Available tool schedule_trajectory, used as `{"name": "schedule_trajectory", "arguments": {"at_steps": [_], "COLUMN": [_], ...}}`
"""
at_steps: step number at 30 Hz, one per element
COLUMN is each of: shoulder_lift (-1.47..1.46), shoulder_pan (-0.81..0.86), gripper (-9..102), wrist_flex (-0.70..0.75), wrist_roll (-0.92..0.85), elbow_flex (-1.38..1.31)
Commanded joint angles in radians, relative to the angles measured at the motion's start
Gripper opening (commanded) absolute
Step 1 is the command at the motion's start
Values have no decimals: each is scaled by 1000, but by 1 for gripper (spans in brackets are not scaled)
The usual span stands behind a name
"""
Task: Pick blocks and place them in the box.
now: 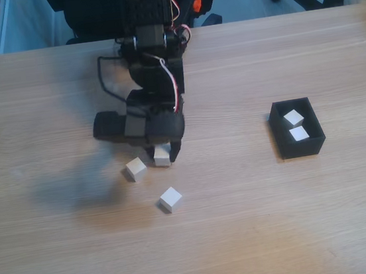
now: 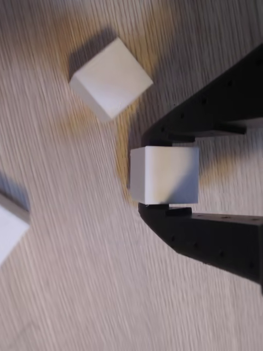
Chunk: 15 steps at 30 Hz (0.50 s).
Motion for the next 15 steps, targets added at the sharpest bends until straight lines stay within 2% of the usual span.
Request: {"name": "schedule_trajectory", "arguments": {"at_steps": [1,8,15], "shoulder_lift": [126,321,362], "shoulder_pan": [-55,-252,-509], "gripper": [0,0,0], "wrist_flex": [58,224,439], "wrist_roll": [0,51,123], "elbow_flex": [-28,-52,-198]}}
